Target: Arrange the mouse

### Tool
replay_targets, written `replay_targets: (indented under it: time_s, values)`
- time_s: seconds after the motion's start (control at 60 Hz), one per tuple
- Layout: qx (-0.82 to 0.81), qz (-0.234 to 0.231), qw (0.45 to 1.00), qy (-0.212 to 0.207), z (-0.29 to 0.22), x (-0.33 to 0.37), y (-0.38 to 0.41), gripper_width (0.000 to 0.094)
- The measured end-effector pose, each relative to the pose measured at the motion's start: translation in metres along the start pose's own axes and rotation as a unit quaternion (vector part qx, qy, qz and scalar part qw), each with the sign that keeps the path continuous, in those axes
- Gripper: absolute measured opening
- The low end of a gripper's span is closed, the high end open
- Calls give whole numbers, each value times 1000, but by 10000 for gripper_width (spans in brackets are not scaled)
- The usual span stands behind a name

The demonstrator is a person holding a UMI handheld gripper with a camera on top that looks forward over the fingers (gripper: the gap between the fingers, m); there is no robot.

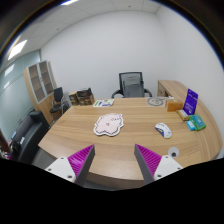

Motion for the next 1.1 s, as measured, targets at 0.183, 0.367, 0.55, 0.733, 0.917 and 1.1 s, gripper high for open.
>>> replay_targets:
  time_s: [0.183,0.367,0.55,0.733,0.917,1.1]
  values:
    - [-22,49,999,1,24,-10,-5,827]
    - [-28,105,994,12,41,-15,-60,828]
    - [-17,131,991,-18,38,-44,-137,825]
    - [-8,139,990,-5,47,-107,-223,825]
    - [-3,122,992,17,44,-175,-285,825]
    - [15,98,994,46,33,-231,-315,826]
Point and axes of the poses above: the point between the fingertips, and its own axes, seen from behind it with the camera up: y to the left, z down, x backward, against the way the camera looks, the point moved 3 cm from there along x, backward, against the way the camera looks, and after that the axes turned 2 degrees about -z, right-handed, at the moved point
